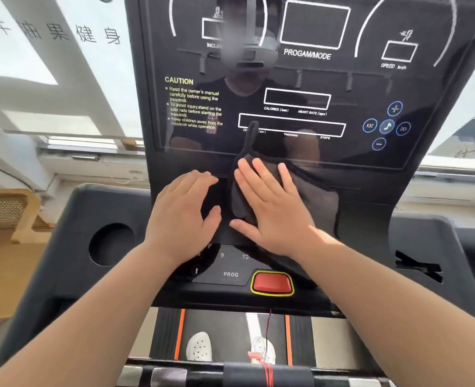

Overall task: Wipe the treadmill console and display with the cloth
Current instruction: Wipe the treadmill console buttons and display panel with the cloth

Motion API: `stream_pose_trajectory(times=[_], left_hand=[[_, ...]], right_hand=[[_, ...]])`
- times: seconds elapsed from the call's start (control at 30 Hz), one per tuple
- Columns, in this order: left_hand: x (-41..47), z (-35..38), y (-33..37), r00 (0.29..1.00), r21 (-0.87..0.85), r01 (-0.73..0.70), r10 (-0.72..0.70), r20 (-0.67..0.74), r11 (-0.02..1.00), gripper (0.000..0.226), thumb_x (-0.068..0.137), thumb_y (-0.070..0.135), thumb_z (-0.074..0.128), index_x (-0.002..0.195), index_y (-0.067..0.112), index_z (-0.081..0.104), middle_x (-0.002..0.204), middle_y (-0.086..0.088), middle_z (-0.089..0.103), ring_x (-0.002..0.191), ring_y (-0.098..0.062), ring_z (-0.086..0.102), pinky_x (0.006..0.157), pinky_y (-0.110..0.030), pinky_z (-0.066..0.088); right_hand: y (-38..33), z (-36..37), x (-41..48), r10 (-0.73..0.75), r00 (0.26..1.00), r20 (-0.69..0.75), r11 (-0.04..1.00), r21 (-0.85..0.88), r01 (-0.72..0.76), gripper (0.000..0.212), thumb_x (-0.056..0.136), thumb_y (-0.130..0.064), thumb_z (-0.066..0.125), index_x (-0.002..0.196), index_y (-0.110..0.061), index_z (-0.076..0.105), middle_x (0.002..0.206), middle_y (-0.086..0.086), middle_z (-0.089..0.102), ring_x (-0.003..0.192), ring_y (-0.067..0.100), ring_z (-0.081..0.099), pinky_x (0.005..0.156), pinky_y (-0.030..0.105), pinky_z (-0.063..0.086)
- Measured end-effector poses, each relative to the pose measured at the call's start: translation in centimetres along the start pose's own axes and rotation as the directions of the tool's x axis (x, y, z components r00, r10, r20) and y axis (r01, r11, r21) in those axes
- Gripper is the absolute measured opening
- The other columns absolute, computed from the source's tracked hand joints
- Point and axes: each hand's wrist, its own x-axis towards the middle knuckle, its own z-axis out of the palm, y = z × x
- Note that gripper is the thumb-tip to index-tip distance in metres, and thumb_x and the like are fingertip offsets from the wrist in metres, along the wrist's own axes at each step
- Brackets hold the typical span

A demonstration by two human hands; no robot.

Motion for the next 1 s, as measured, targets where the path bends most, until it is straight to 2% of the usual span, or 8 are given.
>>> stream_pose_trajectory(times=[0.13, 0.3, 0.37, 0.47, 0.6, 0.67, 0.83, 1.0], left_hand=[[0.0, -0.8, 0.0, 0.999, -0.059, 0.033, -0.032, 0.01, 0.998, 0.037, 0.086, 0.01, 0.063, 0.122, 0.017, 0.062, 0.143, 0.003, 0.058, 0.14, -0.018, 0.044, 0.11, -0.027, 0.028], [1.0, -1.4, 0.0, 1.0, -0.038, -0.003, 0.003, -0.006, 0.999, 0.032, 0.08, 0.018, 0.062, 0.111, 0.015, 0.066, 0.128, 0.0, 0.067, 0.124, -0.025, 0.056, 0.1, -0.029, 0.036], [1.5, -1.4, 0.1, 0.999, -0.04, -0.008, 0.006, -0.054, 0.999, 0.033, 0.079, 0.023, 0.061, 0.109, 0.014, 0.067, 0.121, -0.001, 0.067, 0.115, -0.028, 0.059, 0.097, -0.033, 0.039], [2.5, -1.6, 0.0, 0.985, 0.006, -0.019, 0.02, -0.174, 1.0, 0.038, 0.078, 0.028, 0.063, 0.112, 0.012, 0.066, 0.124, -0.006, 0.063, 0.113, -0.032, 0.056, 0.098, -0.038, 0.04], [4.5, -2.8, 0.1, 0.948, 0.069, 0.038, -0.015, -0.317, 0.997, 0.055, 0.076, 0.035, 0.065, 0.126, 0.011, 0.061, 0.139, -0.013, 0.054, 0.126, -0.037, 0.051, 0.106, -0.048, 0.037], [5.6, -3.6, 0.1, 0.933, 0.089, 0.06, -0.024, -0.358, 0.994, 0.062, 0.076, 0.036, 0.067, 0.132, 0.012, 0.057, 0.147, -0.016, 0.047, 0.133, -0.039, 0.045, 0.111, -0.05, 0.033], [8.1, -4.8, 0.1, 0.918, 0.107, 0.129, -0.078, -0.389, 0.986, 0.075, 0.075, 0.04, 0.065, 0.144, 0.016, 0.048, 0.161, -0.021, 0.029, 0.143, -0.045, 0.032, 0.118, -0.055, 0.024], [8.2, -4.0, 0.4, 0.917, 0.097, 0.16, -0.112, -0.383, 0.982, 0.08, 0.072, 0.037, 0.065, 0.147, 0.016, 0.045, 0.164, -0.022, 0.023, 0.147, -0.046, 0.026, 0.119, -0.058, 0.023]], right_hand=[[-1.9, 0.5, 1.6, -0.02, 0.999, -0.025, 1.0, -0.003, 0.02, 0.083, 0.101, -0.067, 0.032, 0.165, -0.016, 0.015, 0.173, 0.0, 0.007, 0.16, 0.02, 0.003, 0.128, 0.051, -0.003], [0.7, 0.7, -0.7, -0.009, 1.0, -0.018, 1.0, -0.029, 0.008, 0.08, 0.102, -0.065, 0.03, 0.165, -0.019, 0.012, 0.173, -0.003, 0.006, 0.16, 0.02, 0.004, 0.128, 0.05, -0.002], [2.8, 0.8, -2.8, 0.07, 0.997, -0.015, 0.996, -0.05, -0.07, 0.079, 0.101, -0.064, 0.03, 0.165, -0.02, 0.013, 0.173, -0.003, 0.007, 0.16, 0.022, 0.007, 0.128, 0.052, 0.0], [6.2, 0.7, -5.7, 0.218, 0.976, -0.023, 0.976, -0.02, -0.218, 0.078, 0.1, -0.061, 0.031, 0.165, -0.02, 0.014, 0.172, -0.002, 0.007, 0.159, 0.027, 0.009, 0.127, 0.055, 0.004], [9.8, -2.0, -2.8, 0.46, 0.882, -0.104, 0.888, 0.073, -0.454, 0.08, 0.101, -0.058, 0.028, 0.164, -0.013, 0.01, 0.173, 0.008, 0.003, 0.158, 0.035, -0.002, 0.124, 0.061, 0.001], [11.0, -4.5, 1.1, 0.514, 0.837, -0.188, 0.858, 0.11, -0.502, 0.081, 0.102, -0.058, 0.03, 0.164, -0.01, 0.009, 0.173, 0.011, 0.002, 0.158, 0.038, -0.003, 0.123, 0.064, -0.001], [10.8, -9.7, 9.9, 0.376, 0.859, -0.347, 0.914, -0.013, -0.406, 0.082, 0.103, -0.061, 0.034, 0.165, -0.014, 0.008, 0.173, 0.007, 0.004, 0.159, 0.036, 0.0, 0.125, 0.063, 0.0], [7.2, -9.0, 12.1, 0.161, 0.923, -0.351, 0.965, -0.138, -0.221, 0.083, 0.102, -0.066, 0.028, 0.165, -0.015, 0.012, 0.173, 0.003, 0.007, 0.159, 0.031, 0.004, 0.126, 0.062, 0.002]])
